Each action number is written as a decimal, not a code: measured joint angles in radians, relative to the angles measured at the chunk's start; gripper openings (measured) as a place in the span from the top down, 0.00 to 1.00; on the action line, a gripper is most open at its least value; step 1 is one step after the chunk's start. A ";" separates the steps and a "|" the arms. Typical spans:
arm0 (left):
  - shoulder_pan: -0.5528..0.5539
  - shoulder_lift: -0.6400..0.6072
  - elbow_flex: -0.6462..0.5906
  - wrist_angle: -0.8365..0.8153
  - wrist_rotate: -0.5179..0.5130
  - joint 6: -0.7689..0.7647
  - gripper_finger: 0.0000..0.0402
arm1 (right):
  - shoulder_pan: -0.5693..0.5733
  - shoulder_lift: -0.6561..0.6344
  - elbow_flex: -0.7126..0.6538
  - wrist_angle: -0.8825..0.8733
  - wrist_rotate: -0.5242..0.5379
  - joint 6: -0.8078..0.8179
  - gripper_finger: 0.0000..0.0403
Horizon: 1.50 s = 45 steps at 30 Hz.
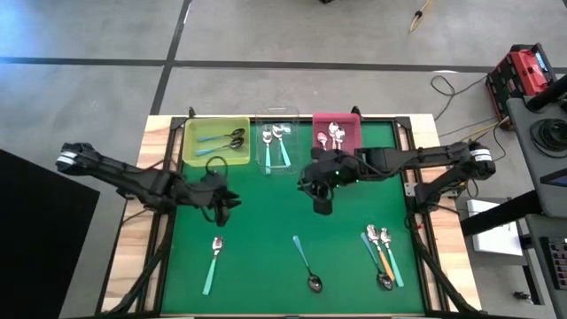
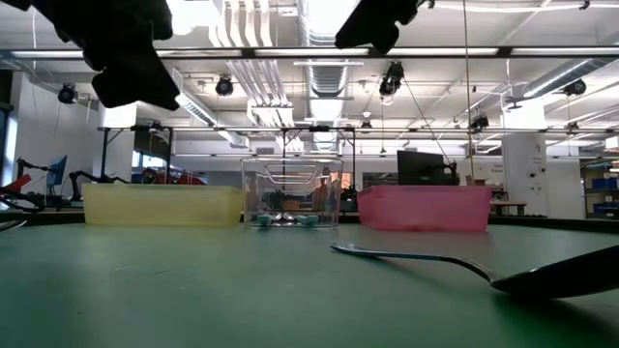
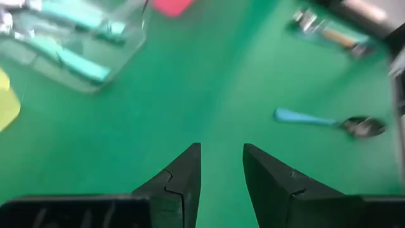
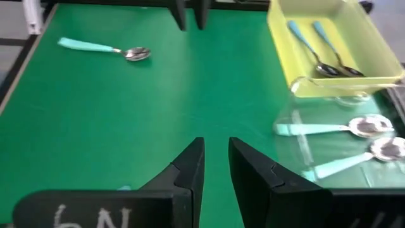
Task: Sort silverware by color (type)
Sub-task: Put the green spoon into the transparent bin
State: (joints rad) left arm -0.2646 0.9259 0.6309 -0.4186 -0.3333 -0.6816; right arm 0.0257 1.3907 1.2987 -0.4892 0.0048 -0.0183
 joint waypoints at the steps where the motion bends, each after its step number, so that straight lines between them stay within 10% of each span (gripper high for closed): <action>1: -0.004 0.025 0.015 -0.020 0.000 -0.011 0.75 | 0.010 0.001 0.000 0.001 0.000 0.004 0.84; 14: -0.107 0.302 0.246 -0.353 0.023 -0.218 0.75 | 0.089 0.006 -0.011 -0.050 -0.001 0.129 0.84; 28: -0.320 0.509 0.328 -0.457 0.343 -0.673 0.71 | 0.127 0.006 -0.011 -0.112 -0.003 0.240 0.84; 45: -0.459 0.653 0.371 -0.439 0.279 -0.931 0.42 | 0.127 0.006 -0.011 -0.100 0.001 0.220 0.84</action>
State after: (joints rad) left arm -0.7239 1.5790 1.0016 -0.8575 -0.0541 -1.6125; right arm 0.1532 1.3972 1.2873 -0.5889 0.0053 0.2012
